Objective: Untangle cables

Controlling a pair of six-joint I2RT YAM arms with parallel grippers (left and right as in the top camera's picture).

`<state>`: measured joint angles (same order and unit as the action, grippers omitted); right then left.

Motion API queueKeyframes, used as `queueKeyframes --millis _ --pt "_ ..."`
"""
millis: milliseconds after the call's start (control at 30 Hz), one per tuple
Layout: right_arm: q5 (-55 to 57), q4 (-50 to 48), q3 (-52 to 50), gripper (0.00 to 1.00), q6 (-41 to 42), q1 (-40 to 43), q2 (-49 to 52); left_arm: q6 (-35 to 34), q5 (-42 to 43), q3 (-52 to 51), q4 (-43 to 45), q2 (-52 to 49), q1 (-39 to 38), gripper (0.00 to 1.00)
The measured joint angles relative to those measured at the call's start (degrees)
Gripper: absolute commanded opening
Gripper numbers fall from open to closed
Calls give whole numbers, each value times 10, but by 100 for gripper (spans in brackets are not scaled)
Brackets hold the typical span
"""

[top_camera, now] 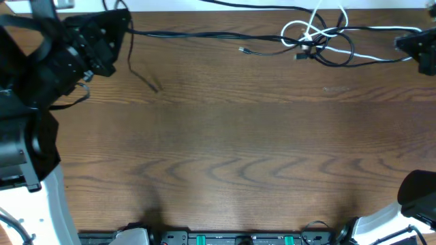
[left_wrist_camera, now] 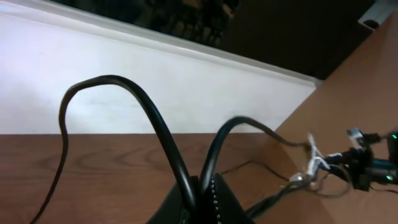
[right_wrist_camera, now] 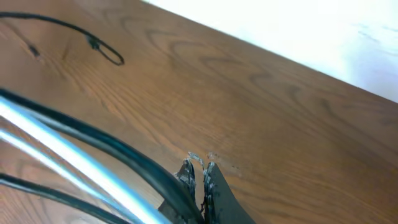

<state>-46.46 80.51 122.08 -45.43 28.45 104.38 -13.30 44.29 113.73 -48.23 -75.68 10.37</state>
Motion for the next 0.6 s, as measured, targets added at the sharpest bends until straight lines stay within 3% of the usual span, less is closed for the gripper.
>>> queueKeyframes --millis 167,367,600 --pt "-49 1 0 1 0 38 -4 0 24 0 -2 0 52 8" --pt "-9 -37 0 1 19 126 -2 0 -19 0 21 2 142 8" --pt "-20 -39 0 1 43 154 -2 -4 -26 0 41 2 174 8"
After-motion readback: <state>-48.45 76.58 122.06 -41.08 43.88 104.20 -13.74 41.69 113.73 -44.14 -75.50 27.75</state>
